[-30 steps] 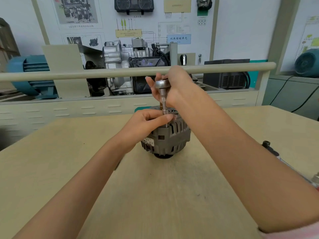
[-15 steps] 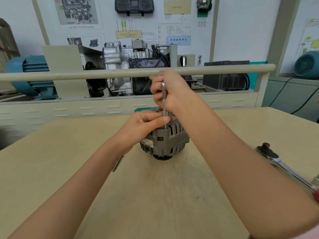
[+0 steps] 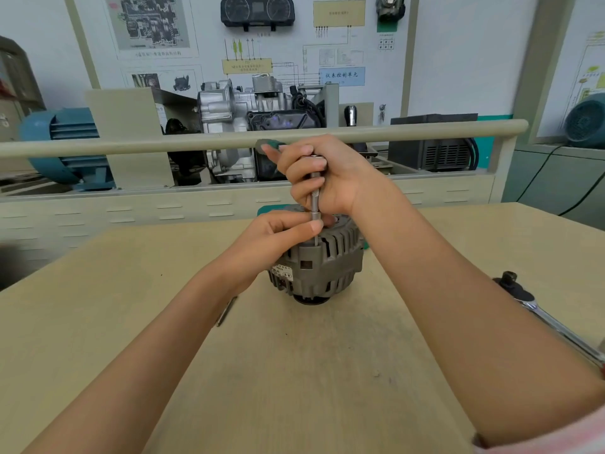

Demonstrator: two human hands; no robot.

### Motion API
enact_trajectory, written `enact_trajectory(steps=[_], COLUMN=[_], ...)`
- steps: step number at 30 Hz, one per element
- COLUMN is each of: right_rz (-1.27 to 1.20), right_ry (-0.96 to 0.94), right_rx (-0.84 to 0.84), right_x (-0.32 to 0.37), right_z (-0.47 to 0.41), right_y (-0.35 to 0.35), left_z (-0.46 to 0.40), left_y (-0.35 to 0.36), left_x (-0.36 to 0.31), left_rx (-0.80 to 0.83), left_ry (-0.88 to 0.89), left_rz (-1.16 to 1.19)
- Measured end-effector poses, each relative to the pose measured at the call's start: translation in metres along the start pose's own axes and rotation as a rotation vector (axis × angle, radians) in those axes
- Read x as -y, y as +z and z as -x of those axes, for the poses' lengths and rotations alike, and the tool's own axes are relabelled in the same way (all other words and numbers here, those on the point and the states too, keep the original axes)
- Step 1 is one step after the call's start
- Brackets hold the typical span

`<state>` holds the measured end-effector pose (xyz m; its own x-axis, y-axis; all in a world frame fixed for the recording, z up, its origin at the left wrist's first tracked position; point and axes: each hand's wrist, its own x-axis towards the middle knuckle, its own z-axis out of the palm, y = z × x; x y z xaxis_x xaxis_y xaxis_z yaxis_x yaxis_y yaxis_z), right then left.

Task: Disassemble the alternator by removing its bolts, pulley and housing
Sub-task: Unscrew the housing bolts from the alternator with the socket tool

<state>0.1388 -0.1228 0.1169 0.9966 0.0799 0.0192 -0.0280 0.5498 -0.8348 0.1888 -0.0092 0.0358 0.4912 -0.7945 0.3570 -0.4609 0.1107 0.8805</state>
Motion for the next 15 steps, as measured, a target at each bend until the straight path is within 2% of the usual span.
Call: enact_trajectory(steps=[2, 4, 7, 9, 12, 15], right_rz=[-0.034, -0.047, -0.029, -0.048, -0.016, 0.006], right_ry=[-0.021, -0.134, -0.504, -0.667, -0.565, -0.280], right_rx=[-0.022, -0.168, -0.543, -0.663, -0.621, -0.357], right_x=[-0.001, -0.006, -0.020, -0.027, -0.023, -0.010], right_z=[0.002, 0.001, -0.006, -0.012, -0.011, -0.006], right_y=[0.002, 0.006, 0.015, 0.018, 0.017, 0.008], left_z=[0.000, 0.000, 0.000, -0.001, -0.001, 0.000], left_y=[0.000, 0.001, 0.001, 0.002, 0.001, -0.001], left_x=[0.000, 0.001, 0.002, 0.003, 0.003, 0.000], left_rx=[-0.006, -0.022, -0.057, -0.082, -0.039, 0.002], left_ry=[0.016, 0.024, 0.032, 0.031, 0.027, 0.006], left_rz=[-0.006, -0.001, -0.007, -0.032, -0.026, 0.017])
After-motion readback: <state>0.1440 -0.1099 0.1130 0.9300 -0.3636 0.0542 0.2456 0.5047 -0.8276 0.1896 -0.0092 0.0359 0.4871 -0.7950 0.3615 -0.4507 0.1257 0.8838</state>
